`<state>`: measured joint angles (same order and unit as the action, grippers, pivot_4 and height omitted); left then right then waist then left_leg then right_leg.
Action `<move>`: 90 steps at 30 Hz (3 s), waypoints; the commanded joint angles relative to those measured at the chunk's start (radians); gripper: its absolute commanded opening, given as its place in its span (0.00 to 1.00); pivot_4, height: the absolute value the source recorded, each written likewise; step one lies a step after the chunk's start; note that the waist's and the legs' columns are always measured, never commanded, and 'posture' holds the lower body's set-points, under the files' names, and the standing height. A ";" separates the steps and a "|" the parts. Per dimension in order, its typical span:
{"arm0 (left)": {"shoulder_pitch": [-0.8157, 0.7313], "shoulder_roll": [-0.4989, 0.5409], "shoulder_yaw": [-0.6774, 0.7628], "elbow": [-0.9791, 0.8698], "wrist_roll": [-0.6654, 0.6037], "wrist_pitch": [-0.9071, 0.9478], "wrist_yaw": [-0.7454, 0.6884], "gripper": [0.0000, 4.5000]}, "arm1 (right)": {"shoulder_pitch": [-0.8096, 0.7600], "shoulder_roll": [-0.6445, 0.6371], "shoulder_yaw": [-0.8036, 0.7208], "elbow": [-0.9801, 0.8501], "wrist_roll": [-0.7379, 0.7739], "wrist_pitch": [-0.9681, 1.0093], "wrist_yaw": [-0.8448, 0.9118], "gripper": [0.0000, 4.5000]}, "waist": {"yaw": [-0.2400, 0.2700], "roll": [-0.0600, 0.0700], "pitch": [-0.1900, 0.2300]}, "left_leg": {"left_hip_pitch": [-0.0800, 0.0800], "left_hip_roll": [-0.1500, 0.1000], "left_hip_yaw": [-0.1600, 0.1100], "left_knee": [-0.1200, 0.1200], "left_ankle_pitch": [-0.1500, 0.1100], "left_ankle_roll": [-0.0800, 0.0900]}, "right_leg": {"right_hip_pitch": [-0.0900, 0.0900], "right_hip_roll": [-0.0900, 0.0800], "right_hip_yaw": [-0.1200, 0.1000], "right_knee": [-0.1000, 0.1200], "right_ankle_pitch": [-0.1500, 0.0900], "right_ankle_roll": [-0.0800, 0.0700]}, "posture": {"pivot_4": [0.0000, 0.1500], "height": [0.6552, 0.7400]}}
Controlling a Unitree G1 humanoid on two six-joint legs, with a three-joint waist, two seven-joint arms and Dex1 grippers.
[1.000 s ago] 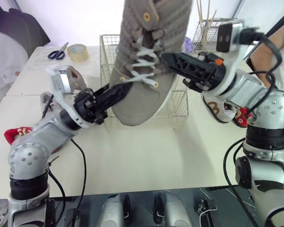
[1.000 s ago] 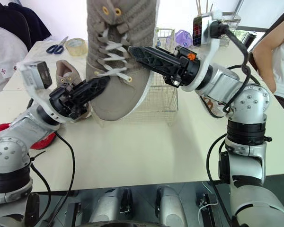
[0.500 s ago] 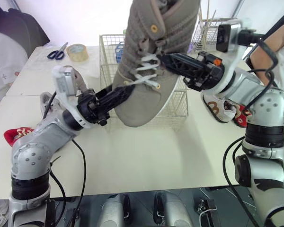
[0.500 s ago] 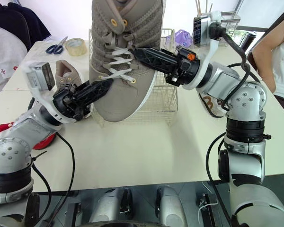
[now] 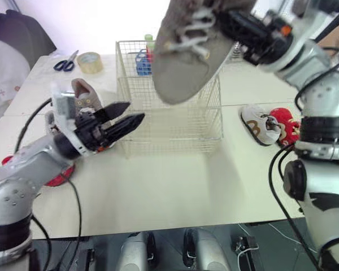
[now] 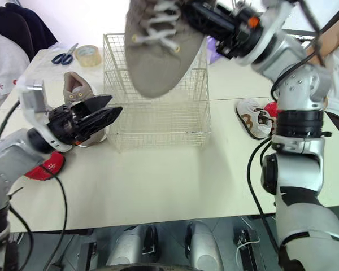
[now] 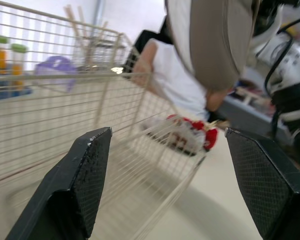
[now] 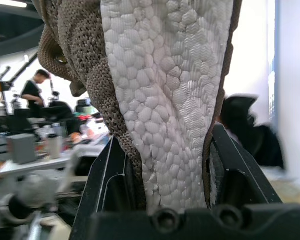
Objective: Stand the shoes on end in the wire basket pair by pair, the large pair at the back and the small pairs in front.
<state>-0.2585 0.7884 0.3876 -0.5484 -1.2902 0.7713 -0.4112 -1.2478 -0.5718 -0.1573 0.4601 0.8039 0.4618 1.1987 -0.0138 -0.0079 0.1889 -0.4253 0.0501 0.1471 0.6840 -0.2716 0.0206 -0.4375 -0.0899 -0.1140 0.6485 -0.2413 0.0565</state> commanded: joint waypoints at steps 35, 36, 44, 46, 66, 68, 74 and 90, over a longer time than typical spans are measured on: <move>0.046 0.091 0.068 -0.083 -0.082 -0.017 0.122 0.85 | -0.287 0.109 -0.053 0.872 -0.626 -0.675 -0.093 0.69 | -0.005 0.001 0.001 | 0.000 0.001 0.003 -0.001 0.001 -0.002 | -0.002 0.000 0.002 0.001 0.000 0.000 | 1.00 1.00; 0.045 0.090 0.067 -0.084 -0.083 -0.017 0.124 0.85 | -0.289 0.108 -0.057 0.870 -0.629 -0.683 -0.105 0.77 | -0.006 0.001 0.001 | 0.000 0.001 0.003 -0.001 0.001 -0.002 | -0.002 0.000 0.002 0.001 0.000 0.000 | 1.00 1.00; 0.038 0.070 0.050 -0.088 -0.078 -0.020 0.139 0.85 | -0.289 0.080 -0.085 0.849 -0.620 -0.717 -0.065 0.98 | -0.007 0.001 0.001 | 0.000 0.001 0.003 -0.001 0.001 -0.002 | -0.003 0.000 0.003 0.001 0.000 0.000 | 1.00 1.00; 0.023 0.064 0.036 -0.079 -0.073 -0.019 0.135 0.85 | -0.285 0.076 -0.090 0.845 -0.620 -0.725 -0.052 0.98 | -0.004 0.001 0.001 | 0.000 0.001 0.003 -0.001 0.001 -0.002 | -0.002 0.000 0.002 0.001 0.000 0.000 | 1.00 1.00; 0.012 0.072 0.069 -0.045 -0.080 0.000 0.103 0.85 | -0.212 -0.026 -0.115 0.701 -0.561 -0.697 0.072 0.98 | -0.003 0.001 0.001 | 0.000 0.001 0.003 0.000 0.001 -0.002 | -0.002 0.000 0.002 0.001 0.000 0.000 | 1.00 1.00; 0.017 0.074 0.067 -0.037 -0.076 -0.001 0.096 0.85 | -0.186 -0.025 -0.100 0.662 -0.558 -0.669 0.116 0.98 | -0.003 0.001 0.001 | 0.000 0.001 0.003 0.000 0.001 -0.002 | -0.002 0.000 0.002 0.001 0.000 0.000 | 1.00 1.00; 0.011 0.080 0.051 -0.011 -0.053 0.001 0.067 0.85 | -0.060 -0.031 -0.015 0.457 -0.575 -0.562 0.213 0.98 | -0.003 0.001 0.001 | 0.000 0.001 0.003 0.000 0.001 -0.002 | -0.002 0.000 0.002 0.001 0.000 0.000 | 1.00 1.00; -0.102 0.345 0.181 0.599 0.258 0.005 0.034 0.99 | 0.181 -0.362 -0.011 -0.177 -0.461 -0.033 0.172 1.00 | -0.001 0.001 0.000 | 0.002 0.001 0.005 -0.002 0.001 -0.002 | -0.002 0.000 0.002 0.000 0.000 0.000 | 1.00 1.00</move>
<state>-0.3236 1.1105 0.5800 -0.0027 -1.0834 0.7997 -0.3563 -1.0569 -0.9166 -0.1470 0.3395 0.2998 0.3999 1.3625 -0.0148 -0.0068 0.1892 -0.4239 0.0512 0.1525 0.6824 -0.2709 0.0182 -0.4403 -0.0897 -0.1117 0.6492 -0.2416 0.0566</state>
